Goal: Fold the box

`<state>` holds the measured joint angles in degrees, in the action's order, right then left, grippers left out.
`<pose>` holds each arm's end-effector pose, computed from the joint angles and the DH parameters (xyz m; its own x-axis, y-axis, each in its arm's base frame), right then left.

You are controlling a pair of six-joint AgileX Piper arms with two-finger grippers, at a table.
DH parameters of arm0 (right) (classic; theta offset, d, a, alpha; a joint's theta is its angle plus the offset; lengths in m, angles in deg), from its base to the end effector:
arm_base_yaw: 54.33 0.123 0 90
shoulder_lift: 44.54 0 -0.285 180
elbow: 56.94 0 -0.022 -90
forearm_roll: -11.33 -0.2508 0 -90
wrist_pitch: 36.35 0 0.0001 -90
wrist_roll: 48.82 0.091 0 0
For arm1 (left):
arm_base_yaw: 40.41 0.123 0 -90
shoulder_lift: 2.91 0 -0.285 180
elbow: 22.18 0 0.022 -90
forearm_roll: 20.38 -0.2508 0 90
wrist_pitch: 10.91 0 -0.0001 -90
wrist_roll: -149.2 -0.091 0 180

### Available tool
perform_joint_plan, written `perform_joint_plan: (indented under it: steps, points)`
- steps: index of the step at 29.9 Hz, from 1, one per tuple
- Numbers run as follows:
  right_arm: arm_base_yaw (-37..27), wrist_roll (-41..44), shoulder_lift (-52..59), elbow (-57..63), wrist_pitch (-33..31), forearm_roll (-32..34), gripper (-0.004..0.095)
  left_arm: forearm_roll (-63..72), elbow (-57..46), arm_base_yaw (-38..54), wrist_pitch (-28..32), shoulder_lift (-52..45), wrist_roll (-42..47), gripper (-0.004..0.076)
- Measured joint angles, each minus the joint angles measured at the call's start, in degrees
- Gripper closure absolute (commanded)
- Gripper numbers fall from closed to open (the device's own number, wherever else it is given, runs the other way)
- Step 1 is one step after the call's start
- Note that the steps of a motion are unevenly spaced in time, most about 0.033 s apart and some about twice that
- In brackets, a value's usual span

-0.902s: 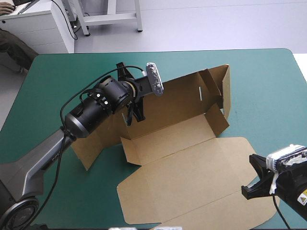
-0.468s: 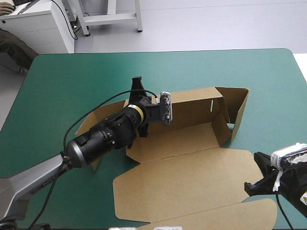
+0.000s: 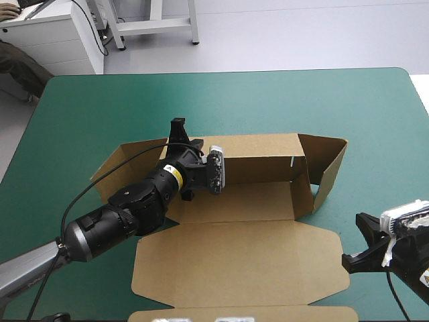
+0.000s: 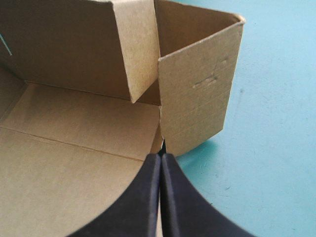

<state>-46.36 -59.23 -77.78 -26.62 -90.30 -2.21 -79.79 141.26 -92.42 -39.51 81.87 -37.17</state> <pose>0.0532 0.0249 0.3703 -0.4328 -0.1011 -0.8958 -0.3215 0.9457 0.0486 0.2132 -0.2119 0.3416 0.3072 0.9187 -0.2482 0.4741 0.0784 0.8770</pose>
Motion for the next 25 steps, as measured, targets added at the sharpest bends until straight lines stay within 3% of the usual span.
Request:
perform_joint_plan:
  steps: [10, 16, 20, 23, 25]
  points:
    - [0.0, 0.23, 0.0, 0.0, -0.05, 0.0, 0.0927, -8.14, -5.4, 0.0, 3.87, -0.31, 1.57, 0.073]
    - [0.0, 0.46, 0.0, -0.43, -0.36, 0.0, 0.0893, -12.05, -6.91, 0.0, 4.76, -0.61, 7.61, 0.073]
    - [0.0, 1.35, -0.63, -3.41, -2.88, 0.12, 0.0642, -15.29, -7.19, 0.0, 4.67, -0.61, 12.66, 0.073]
    - [0.0, 2.15, -2.4, -7.01, -4.71, 0.91, 0.0321, -16.67, -7.19, 0.0, 4.58, -0.56, 14.33, 0.073]
    - [0.0, 2.74, -3.94, -9.76, -5.15, 1.86, 0.0173, -17.29, -7.21, 0.0, 4.24, -0.5, 15.61, 0.073]
